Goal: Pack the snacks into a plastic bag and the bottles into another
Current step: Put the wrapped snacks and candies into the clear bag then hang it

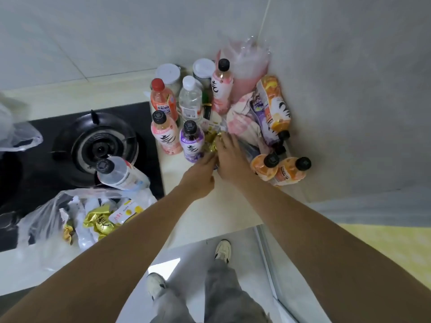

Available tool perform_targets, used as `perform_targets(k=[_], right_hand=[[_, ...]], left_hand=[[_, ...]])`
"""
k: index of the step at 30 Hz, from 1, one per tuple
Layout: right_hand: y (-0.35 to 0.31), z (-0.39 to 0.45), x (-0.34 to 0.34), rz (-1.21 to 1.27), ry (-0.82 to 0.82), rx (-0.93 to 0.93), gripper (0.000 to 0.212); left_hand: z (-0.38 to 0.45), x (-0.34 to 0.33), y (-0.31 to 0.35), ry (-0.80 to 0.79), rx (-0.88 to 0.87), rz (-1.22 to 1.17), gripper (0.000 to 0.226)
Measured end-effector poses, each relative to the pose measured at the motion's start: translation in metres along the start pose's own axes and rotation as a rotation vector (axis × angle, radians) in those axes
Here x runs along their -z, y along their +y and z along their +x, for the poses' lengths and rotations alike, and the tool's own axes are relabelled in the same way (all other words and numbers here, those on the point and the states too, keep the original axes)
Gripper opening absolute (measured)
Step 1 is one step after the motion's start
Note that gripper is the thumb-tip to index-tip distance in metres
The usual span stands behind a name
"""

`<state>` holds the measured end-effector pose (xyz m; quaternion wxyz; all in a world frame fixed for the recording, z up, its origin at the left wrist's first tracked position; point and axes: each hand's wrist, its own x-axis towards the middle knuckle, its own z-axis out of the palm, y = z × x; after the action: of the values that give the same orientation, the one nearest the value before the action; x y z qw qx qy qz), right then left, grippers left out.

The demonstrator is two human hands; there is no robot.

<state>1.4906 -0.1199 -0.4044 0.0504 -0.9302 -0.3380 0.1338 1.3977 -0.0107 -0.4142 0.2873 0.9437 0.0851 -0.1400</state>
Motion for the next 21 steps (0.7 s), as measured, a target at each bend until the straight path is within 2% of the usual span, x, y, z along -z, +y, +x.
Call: perform_targets(k=[4, 13, 21], right_hand=[[0.001, 0.006, -0.008, -0.025, -0.007, -0.025, 0.078], [-0.009, -0.025, -0.007, 0.111, -0.001, -0.13, 0.06], [-0.031, -0.061, -0.018, 0.168, -0.063, -0.106, 0.067]], left_hand=[[0.009, -0.007, 0.004, -0.07, 0.017, 0.073, 0.076], [-0.043, -0.015, -0.015, -0.007, 0.014, 0.221, 0.069], [-0.091, -0.016, -0.034, 0.054, 0.111, 0.262, 0.049]])
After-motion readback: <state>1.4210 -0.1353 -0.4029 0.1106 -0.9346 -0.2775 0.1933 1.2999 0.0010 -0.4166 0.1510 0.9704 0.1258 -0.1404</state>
